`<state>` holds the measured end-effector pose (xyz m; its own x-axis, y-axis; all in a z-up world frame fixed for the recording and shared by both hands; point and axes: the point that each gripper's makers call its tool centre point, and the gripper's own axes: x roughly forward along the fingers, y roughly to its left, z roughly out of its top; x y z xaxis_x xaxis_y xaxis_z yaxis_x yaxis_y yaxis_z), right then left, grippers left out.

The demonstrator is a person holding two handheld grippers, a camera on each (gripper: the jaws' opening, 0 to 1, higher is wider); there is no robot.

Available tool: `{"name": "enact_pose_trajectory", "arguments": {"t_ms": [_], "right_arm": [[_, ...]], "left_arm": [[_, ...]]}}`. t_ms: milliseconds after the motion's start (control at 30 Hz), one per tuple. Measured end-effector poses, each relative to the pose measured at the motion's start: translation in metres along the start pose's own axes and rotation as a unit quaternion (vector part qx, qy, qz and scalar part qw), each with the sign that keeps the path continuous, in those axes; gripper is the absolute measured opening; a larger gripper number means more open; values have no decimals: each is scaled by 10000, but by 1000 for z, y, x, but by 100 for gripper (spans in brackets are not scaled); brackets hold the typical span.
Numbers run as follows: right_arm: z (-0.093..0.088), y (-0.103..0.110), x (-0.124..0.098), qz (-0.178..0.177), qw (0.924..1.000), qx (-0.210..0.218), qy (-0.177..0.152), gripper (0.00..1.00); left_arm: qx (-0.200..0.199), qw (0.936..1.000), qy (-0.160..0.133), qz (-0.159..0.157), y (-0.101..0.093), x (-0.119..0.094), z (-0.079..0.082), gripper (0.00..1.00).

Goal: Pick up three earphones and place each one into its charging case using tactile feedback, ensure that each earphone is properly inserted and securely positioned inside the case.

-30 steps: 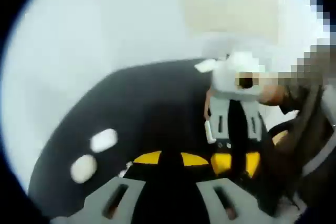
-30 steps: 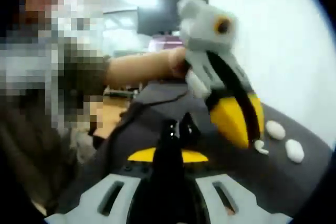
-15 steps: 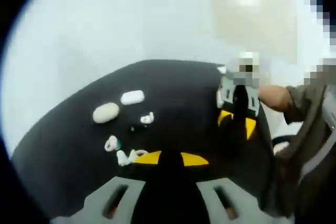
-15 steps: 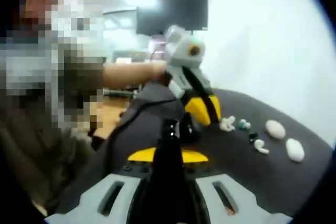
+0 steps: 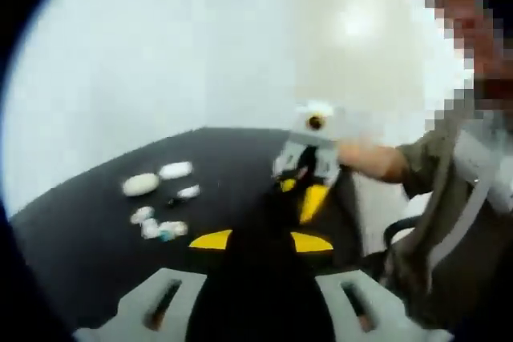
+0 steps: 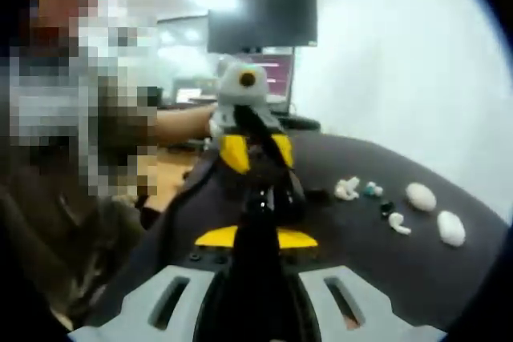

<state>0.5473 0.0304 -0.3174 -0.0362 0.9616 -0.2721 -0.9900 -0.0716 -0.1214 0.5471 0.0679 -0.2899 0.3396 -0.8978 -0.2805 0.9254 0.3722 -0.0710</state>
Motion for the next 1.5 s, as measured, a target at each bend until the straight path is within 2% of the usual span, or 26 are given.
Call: {"name": "enact_pose_trajectory", "arguments": {"t_ms": [67,100,200,300,367,433,567,767,900,967,1033,1133,1200,1267,1333,1433,1500], "right_arm": [[-1,0,0,41,9999,164,4,18],[0,-1,1,72,9997,229,5,18],[0,1,2,122,9996,255,5,18],[1,5,5,223,9996,179,-6,18],[3,10,10,312,9995,32,32,18],[3,9,12,275,9996,6,30,18],[3,8,11,264,9996,78,36,18],[2,6,10,189,9995,235,77,20],[1,1,2,162,9968,746,233,30],[-1,-9,-8,-109,9955,894,308,30],[3,-15,-21,-135,9957,880,265,27],[33,-53,-39,-804,9932,841,-93,25],[46,-79,-43,-1394,9872,765,-104,25],[46,-105,-40,-1909,9793,559,365,20],[38,-120,-27,-2020,9735,208,1051,18],[26,-131,2,-1703,9709,-135,1680,18],[17,-140,15,-1553,9690,-138,1916,18]], "left_arm": [[270,9995,167,94,7,11,-6,29],[334,9992,197,27,6,16,-8,31],[-60,9988,98,-467,-6,26,-6,32],[91,9986,-29,-515,-7,27,-4,24],[-43,9982,-102,-593,-10,28,-6,20],[0,9981,-76,-607,-12,27,-7,16],[183,9982,-2,-563,-13,30,-11,15],[227,9979,-3,-601,-12,28,-11,15],[289,9985,-31,-454,-7,26,-11,14],[301,9986,-42,-424,-7,25,-11,14],[318,9986,-47,-414,-6,25,-11,14],[295,9985,-61,-454,-5,25,-11,14],[286,9985,-67,-466,-5,25,-11,14],[291,9985,-72,-467,-5,24,-11,14],[286,9985,-74,-464,-4,24,-11,14],[285,9985,-86,-452,-5,24,-11,14],[280,9985,-90,-453,-4,24,-11,14]]}}
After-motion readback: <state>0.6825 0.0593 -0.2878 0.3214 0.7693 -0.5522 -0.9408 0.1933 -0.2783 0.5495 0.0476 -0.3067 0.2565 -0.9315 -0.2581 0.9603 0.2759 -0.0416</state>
